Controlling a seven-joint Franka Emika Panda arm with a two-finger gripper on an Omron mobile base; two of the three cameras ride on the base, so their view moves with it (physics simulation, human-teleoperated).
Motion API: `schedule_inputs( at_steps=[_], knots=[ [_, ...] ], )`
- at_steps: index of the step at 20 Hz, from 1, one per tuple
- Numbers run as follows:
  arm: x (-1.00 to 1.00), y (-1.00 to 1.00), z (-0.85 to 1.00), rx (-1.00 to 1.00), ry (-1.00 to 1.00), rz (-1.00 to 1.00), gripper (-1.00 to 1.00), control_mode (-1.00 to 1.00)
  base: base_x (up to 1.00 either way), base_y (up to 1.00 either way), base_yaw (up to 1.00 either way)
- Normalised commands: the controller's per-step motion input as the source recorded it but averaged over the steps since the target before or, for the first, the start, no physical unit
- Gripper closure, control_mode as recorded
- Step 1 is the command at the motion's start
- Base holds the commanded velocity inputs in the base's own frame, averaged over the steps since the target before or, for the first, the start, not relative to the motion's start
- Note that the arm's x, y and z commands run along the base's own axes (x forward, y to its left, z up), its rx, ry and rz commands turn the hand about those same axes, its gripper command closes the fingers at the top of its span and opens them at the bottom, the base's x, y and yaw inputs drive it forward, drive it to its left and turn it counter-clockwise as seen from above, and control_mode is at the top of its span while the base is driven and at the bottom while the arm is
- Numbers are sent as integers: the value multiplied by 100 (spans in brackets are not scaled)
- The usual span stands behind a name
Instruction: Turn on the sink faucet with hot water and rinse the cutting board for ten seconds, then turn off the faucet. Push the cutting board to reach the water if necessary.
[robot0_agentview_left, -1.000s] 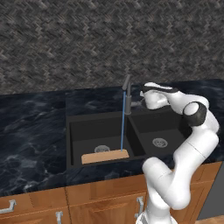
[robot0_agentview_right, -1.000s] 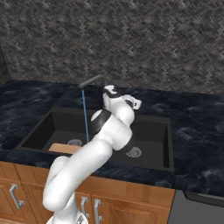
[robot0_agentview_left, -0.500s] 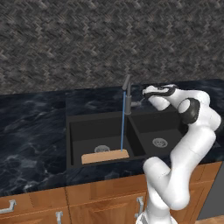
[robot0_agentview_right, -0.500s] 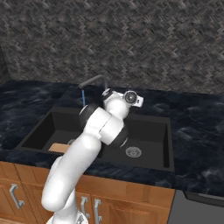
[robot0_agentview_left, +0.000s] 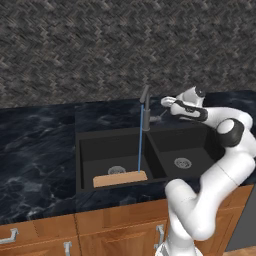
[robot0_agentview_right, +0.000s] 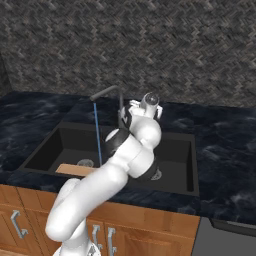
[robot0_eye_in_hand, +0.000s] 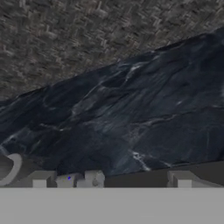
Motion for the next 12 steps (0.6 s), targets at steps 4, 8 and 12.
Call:
schedule_inputs(
  at_steps=[4,8,12],
  knots=[
    [0,-11,0,12,13,14,-100,-100,0,0,0],
    [0,-38,0,10,10,17,-100,-100,0,0,0],
    [0,-38,0,7,5,15,-100,-100,0,0,0]
  ],
)
